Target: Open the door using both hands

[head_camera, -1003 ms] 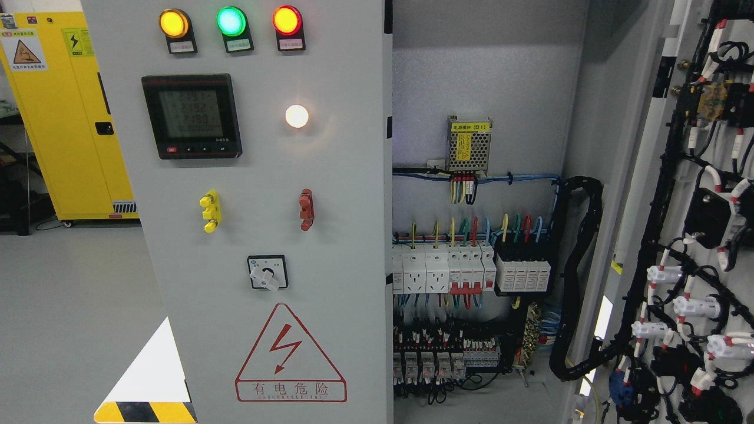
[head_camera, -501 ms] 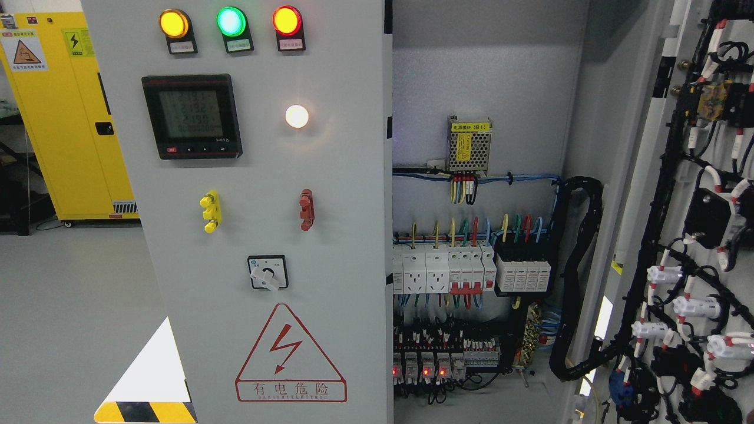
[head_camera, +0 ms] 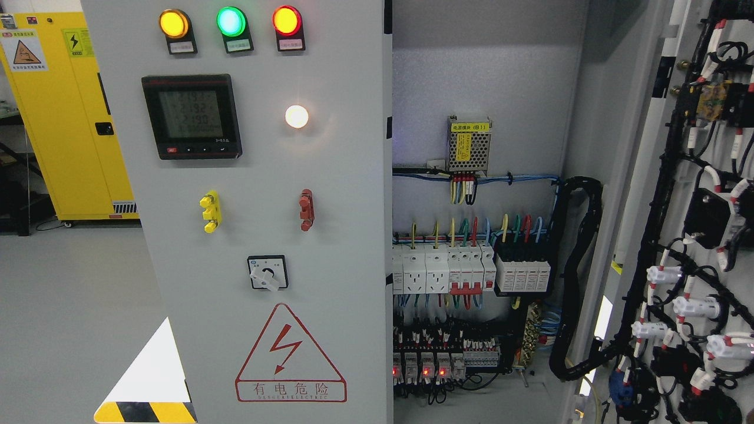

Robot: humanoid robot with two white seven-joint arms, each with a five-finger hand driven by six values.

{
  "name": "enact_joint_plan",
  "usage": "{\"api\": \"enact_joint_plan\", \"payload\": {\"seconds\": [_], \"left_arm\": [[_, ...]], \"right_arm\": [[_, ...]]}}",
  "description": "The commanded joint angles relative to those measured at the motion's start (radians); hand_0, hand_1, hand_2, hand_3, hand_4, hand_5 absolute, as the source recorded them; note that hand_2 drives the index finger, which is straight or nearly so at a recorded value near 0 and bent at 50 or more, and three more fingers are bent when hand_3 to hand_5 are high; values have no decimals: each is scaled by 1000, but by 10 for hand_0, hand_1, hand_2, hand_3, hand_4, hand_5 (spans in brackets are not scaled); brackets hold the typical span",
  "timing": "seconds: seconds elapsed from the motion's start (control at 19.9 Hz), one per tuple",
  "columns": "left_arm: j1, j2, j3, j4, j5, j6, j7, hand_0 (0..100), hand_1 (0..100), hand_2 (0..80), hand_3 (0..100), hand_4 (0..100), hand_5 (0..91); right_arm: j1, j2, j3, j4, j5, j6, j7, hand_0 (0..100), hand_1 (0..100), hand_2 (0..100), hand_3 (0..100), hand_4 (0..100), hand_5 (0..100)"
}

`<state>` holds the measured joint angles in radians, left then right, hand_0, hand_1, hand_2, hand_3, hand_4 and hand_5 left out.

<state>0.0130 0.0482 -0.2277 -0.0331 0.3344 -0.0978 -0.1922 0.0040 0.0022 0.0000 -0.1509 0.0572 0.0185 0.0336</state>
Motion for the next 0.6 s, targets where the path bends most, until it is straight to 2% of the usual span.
{"api": "enact_joint_plan", "payload": {"seconds": [0.0,0.05,0.25,0.35,0.55], "left_arm": [[21,-11,-9,18,-8,-3,0,120,556,0,0,0,0],[21,-10,-9,18,-8,-3,0,120,556,0,0,0,0],[21,-10,-9,18,-8,-3,0,120,556,0,0,0,0],[21,-10,-9,18,-9,-3,0,120,556,0,0,0,0],[21,-10,-10,18,-9,-3,0,120,556,0,0,0,0]], "right_arm": [[103,28,9,-568,-2,1,0,0,500,40,0,0,0],[152,27,20,-746,-2,1,2,0,500,40,0,0,0],[247,28,86,-1233,-2,1,2,0,500,40,0,0,0],[283,28,121,-1431,-4,3,0,0,500,40,0,0,0],[335,32,172,-1700,-7,1,0,0,500,40,0,0,0]]}}
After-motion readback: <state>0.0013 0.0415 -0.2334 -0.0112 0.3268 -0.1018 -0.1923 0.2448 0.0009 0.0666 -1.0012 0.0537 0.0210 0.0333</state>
